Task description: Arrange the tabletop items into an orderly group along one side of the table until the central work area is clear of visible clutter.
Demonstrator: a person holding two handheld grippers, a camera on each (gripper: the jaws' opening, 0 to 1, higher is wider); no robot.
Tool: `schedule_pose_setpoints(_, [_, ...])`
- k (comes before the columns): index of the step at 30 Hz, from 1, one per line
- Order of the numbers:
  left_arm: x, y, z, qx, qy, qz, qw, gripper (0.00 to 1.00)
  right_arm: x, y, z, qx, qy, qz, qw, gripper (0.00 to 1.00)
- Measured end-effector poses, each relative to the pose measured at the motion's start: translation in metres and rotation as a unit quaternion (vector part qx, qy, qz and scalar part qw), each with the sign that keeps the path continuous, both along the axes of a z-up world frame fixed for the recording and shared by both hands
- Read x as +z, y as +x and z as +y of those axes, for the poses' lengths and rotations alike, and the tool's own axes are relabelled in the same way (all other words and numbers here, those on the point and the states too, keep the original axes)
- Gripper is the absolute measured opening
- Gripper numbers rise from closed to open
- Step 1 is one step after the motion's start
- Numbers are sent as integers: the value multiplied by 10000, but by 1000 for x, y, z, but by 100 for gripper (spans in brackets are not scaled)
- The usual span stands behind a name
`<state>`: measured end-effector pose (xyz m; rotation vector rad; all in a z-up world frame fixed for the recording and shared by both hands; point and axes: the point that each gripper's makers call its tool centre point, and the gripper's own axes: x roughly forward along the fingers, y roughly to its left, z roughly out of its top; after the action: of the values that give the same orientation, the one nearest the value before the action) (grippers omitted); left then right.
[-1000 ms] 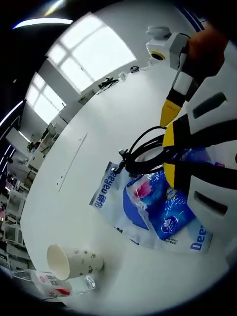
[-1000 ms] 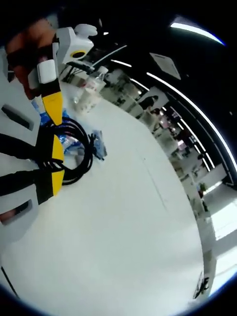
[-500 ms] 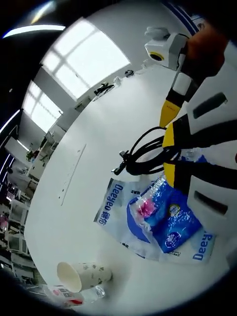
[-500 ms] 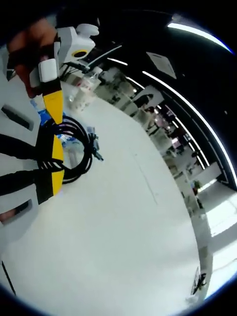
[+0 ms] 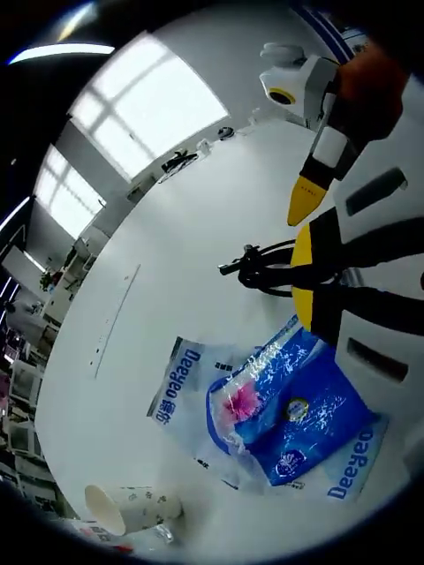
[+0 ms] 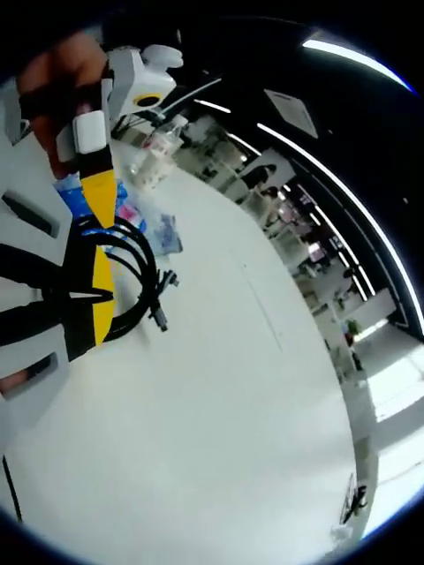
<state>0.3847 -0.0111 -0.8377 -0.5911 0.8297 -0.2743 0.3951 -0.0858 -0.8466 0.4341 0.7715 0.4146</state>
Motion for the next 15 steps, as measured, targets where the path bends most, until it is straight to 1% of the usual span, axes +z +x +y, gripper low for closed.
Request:
schedule_pose_setpoints(5, [-5, 1, -9, 23, 6, 75, 10000, 0, -6, -6, -13, -72, -45, 91, 9999, 0])
schedule_pose_setpoints(7, [-7, 0, -12, 12, 24, 106, 9999, 0, -11, -2, -19, -98, -62, 114, 9999, 0])
schedule_pose_setpoints(9, [-9, -1, -14, -11, 72, 128, 9999, 0, -11, -5, -18, -103, -77, 132, 9998, 0])
schedule_pose_setpoints(15, [-15, -3, -15, -82, 229, 207, 9995, 0, -14, -6, -27, -150, -160, 180, 9996, 0])
